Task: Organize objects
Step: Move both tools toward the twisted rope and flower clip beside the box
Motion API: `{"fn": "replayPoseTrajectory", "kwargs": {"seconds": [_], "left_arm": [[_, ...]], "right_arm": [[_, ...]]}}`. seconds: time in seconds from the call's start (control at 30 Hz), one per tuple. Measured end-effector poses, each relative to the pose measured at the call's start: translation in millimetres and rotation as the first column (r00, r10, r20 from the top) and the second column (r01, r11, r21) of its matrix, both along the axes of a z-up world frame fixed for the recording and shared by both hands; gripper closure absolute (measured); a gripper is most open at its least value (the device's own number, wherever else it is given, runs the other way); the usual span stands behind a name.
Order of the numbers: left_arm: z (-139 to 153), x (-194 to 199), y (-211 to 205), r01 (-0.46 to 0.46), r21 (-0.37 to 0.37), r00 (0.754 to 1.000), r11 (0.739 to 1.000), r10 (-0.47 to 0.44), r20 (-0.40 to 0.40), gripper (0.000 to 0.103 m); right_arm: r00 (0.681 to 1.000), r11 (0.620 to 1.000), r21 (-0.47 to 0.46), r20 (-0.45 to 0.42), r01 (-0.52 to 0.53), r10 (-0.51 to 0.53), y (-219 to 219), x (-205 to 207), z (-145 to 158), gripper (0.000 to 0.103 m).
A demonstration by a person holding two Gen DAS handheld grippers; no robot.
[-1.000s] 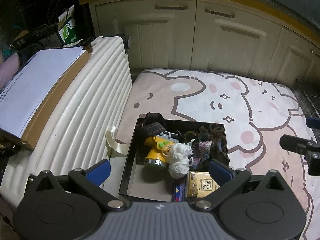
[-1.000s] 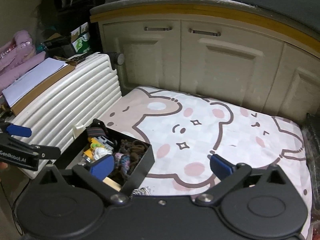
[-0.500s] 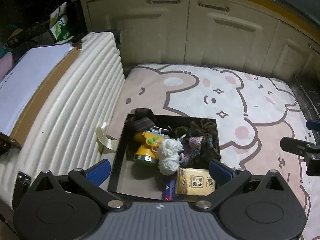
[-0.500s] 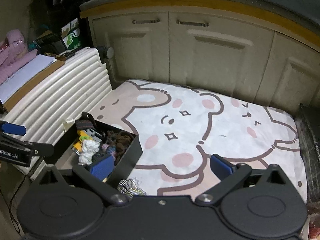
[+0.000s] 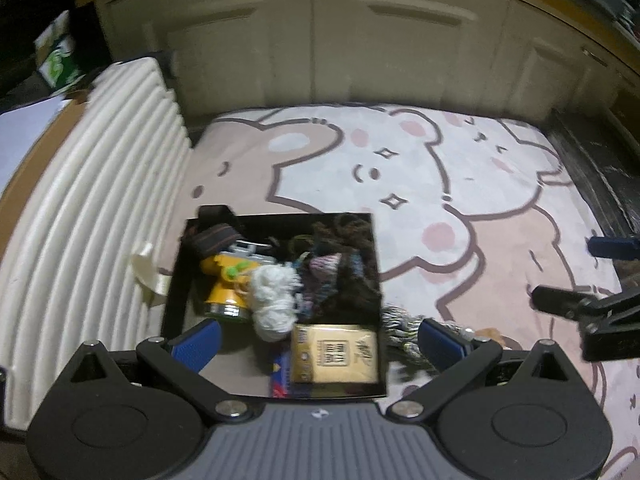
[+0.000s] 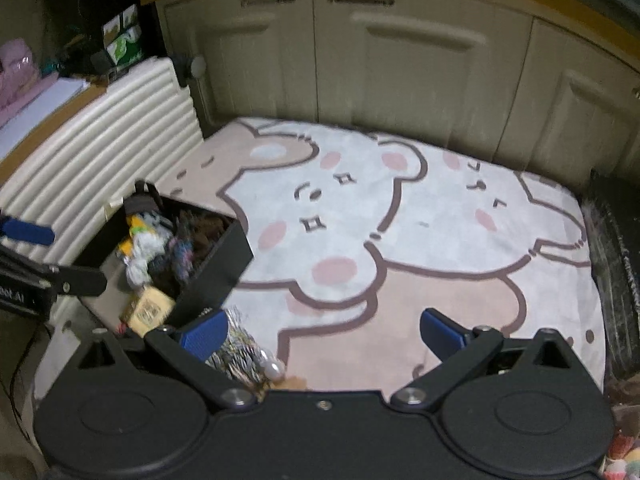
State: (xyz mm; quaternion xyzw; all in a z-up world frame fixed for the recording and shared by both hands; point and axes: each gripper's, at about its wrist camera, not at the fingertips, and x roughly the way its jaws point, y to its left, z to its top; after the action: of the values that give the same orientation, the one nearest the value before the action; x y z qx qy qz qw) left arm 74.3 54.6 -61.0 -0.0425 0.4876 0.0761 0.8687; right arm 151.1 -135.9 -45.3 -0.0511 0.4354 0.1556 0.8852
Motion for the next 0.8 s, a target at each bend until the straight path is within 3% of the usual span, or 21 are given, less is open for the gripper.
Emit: {"fn": "replayPoseTrajectory", "kwargs": {"seconds": [0.17, 0.27, 0.4, 0.47, 0.67, 0.8], "left_arm": [[-4.5, 5.7, -12.0, 0.040, -0.030, 0.999, 0.999, -0.041, -0.011, 0.000], [-7.3, 8.6, -14.4, 0.044, -0.091, 0.999, 0.995, -0.046, -0.016, 0.002], [-12.7, 12.0, -16.4, 0.019, -0.162, 0.999, 0.987, -0.024, -0.032, 0.011], [-15.4, 13.3, -16.0, -0.005, -0.209, 0.999, 0.978, -0.003, -0.040, 0.015], [-23.1, 17.3, -15.9, -0.103, -0.360, 0.994, 0.927, 0.083, -0.070, 0.021], [-31.2, 19.7, -22.2, -0.166, -0.399, 0.985, 0.902, 0.133, -0.110, 0.024]], "right_arm": [[0.997, 1.000, -0.022, -0.076, 0.012, -0.014, -2.2, 1.4, -20.7, 0.000], [0.993, 1.000, -0.031, -0.116, 0.000, -0.004, -3.0, 2.0, -31.5, 0.000], [0.984, 0.998, -0.028, -0.172, -0.050, 0.045, 0.1, 2.4, -42.9, 0.002], [0.977, 0.997, -0.008, -0.200, -0.077, 0.073, 2.1, 2.8, -48.4, 0.014], [0.956, 0.987, 0.004, -0.247, -0.163, 0.159, 14.2, -1.2, -65.2, 0.020], [0.944, 0.979, -0.016, -0.269, -0.201, 0.189, 21.4, -1.6, -73.2, 0.026]]}}
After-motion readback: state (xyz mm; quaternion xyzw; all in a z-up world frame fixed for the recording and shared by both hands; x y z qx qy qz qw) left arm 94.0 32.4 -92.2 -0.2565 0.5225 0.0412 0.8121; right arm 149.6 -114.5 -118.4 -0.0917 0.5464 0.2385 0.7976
